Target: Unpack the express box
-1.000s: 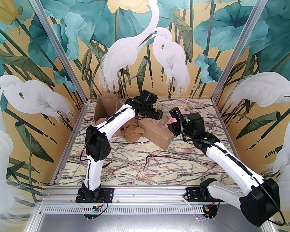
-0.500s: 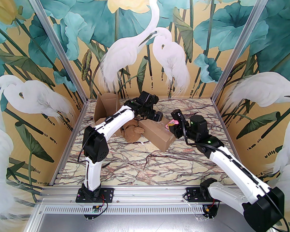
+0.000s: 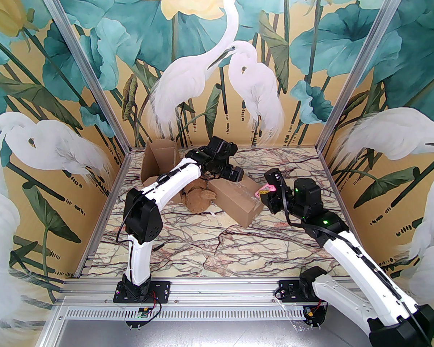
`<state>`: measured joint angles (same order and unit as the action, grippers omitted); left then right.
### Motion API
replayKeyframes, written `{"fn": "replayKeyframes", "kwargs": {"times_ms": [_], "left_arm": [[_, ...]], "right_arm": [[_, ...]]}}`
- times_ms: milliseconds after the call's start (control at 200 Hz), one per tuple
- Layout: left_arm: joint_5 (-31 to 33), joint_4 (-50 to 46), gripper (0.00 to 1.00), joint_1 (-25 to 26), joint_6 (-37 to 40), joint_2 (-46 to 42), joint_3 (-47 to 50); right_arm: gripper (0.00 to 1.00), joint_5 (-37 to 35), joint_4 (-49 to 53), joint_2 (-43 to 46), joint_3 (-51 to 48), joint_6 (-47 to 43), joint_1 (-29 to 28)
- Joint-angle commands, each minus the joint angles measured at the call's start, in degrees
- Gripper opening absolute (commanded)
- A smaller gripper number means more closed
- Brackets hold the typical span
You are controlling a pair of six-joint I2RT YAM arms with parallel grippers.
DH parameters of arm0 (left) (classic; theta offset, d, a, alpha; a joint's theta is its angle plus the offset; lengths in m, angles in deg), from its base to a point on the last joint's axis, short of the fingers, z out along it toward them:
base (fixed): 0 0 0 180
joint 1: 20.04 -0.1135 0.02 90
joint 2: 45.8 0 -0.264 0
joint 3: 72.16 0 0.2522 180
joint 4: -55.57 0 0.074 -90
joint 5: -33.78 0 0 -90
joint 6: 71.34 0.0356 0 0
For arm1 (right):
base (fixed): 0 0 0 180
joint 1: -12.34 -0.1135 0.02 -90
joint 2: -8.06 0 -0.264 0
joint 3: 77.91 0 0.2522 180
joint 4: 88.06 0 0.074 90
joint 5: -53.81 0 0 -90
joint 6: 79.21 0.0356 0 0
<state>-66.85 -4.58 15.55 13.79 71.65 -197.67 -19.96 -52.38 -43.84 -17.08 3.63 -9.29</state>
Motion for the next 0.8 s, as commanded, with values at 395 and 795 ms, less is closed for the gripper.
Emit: {"fn": "replayKeyframes", "kwargs": {"times_ms": [395, 795], "left_arm": [[8.0, -5.0, 0.93, -4.4, -0.7, 4.8, 4.3], [6.2, -4.7, 0.93, -3.0, 0.4, 3.6, 4.2]], "right_arm": [[0.0, -2.9, 13.4, 6.4, 0.4, -2.4, 4.2], [0.0, 4.1, -1.6, 0.1, 5.3, -1.7, 4.3]]}}
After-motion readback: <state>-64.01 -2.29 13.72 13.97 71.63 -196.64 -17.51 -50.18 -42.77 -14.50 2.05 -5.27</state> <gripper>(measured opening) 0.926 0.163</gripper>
